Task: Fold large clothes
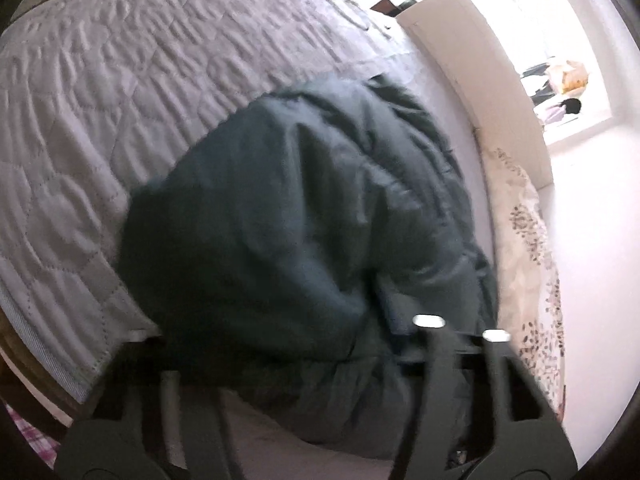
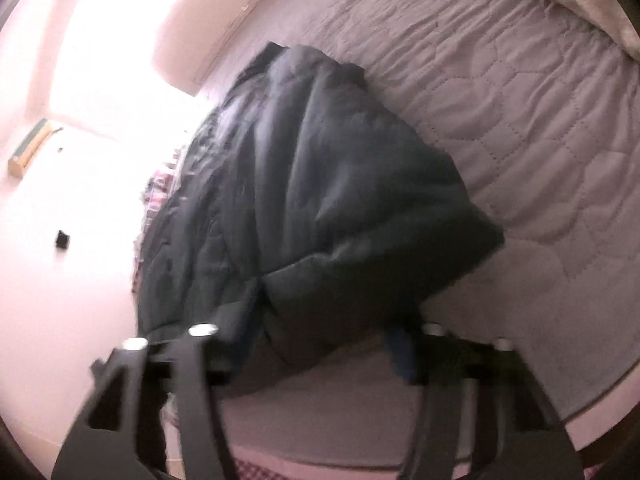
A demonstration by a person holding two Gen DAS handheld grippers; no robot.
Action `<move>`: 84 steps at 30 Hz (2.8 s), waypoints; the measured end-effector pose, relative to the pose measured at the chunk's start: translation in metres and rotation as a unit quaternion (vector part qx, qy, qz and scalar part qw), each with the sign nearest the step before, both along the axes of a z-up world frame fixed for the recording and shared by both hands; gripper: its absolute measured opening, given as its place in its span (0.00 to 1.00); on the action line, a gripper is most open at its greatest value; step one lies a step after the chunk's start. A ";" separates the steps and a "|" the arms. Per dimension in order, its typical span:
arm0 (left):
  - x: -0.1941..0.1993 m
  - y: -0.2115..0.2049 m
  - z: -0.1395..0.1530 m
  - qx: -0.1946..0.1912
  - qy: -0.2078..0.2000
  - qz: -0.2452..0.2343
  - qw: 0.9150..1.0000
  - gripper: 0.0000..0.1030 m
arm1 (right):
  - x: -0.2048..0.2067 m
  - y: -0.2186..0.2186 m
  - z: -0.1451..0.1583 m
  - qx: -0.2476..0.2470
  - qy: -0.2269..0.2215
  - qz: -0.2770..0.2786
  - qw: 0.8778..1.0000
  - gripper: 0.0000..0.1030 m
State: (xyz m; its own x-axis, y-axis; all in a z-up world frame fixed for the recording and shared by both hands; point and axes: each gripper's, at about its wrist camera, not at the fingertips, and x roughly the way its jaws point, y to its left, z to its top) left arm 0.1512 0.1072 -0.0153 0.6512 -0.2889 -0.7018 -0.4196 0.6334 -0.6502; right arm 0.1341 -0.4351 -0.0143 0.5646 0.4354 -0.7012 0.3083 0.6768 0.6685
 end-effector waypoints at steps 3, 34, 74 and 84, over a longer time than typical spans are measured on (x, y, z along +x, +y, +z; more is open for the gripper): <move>-0.007 0.002 0.012 -0.012 -0.019 0.000 1.000 0.20 | -0.003 0.002 0.005 -0.001 -0.004 -0.002 1.000 0.27; -0.137 0.039 0.055 0.096 -0.037 -0.034 0.994 0.16 | -0.129 0.088 0.057 -0.126 0.028 0.251 0.959 0.07; -0.136 0.024 0.064 0.135 -0.033 -0.054 0.989 0.16 | -0.007 0.171 0.025 -0.219 0.010 0.267 0.939 0.00; -0.138 0.024 0.063 0.133 -0.031 -0.054 0.989 0.16 | -0.008 0.174 0.025 -0.218 0.012 0.262 0.940 0.00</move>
State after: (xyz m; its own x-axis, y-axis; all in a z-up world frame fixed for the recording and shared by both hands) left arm 0.0136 0.1315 0.0479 0.6713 -0.1696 -0.7216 -0.3048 0.8242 -0.4772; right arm 0.1266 -0.2613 0.0112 0.3349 0.3177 -0.8871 -0.1315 0.9480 0.2899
